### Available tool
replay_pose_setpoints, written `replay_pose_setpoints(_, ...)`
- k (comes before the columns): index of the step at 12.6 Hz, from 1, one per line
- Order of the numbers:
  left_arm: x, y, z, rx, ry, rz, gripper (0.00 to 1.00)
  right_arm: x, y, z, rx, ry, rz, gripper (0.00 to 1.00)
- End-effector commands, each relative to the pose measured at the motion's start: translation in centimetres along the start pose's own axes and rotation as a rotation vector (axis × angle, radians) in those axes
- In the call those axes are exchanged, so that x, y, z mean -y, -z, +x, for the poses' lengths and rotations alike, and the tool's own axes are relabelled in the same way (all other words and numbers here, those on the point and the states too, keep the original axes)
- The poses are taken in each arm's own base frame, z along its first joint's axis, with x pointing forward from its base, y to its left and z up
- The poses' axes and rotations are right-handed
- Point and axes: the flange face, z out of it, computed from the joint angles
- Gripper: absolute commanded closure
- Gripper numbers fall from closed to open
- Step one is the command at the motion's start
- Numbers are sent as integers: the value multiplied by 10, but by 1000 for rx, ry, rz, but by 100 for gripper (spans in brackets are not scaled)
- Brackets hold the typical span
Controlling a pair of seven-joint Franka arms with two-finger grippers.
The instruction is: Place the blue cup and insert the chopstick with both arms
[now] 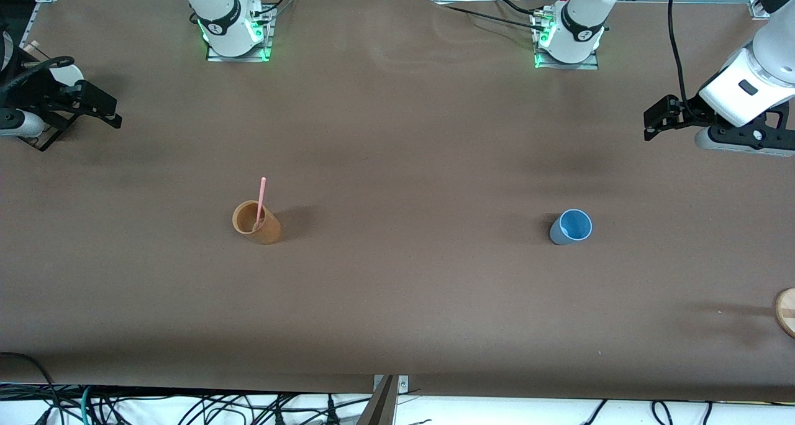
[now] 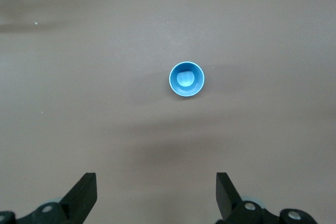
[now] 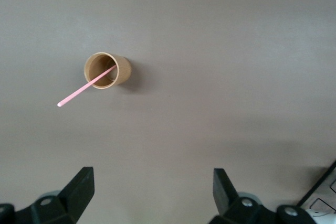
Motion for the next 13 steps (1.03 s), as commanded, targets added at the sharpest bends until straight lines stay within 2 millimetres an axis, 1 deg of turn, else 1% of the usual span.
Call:
replay_pose_setpoints(1, 2, 6, 2, 4, -15, 10, 0, -3, 3, 0, -7, 2, -18, 0)
replay_pose_setpoints(4, 5, 4, 3, 11, -10, 9, 0, -3, 3, 0, -7, 2, -17, 0)
replay_pose_setpoints(8, 4, 3, 3, 14, -16, 9, 0, -3, 3, 0, -7, 2, -18, 0)
replay_pose_setpoints(11, 4, -8, 9, 32, -17, 6, 0, -3, 3, 0, -7, 2, -18, 0)
replay_pose_setpoints(13, 3, -9, 10, 32, -15, 1, 0, -3, 3, 0, -7, 2, -18, 0)
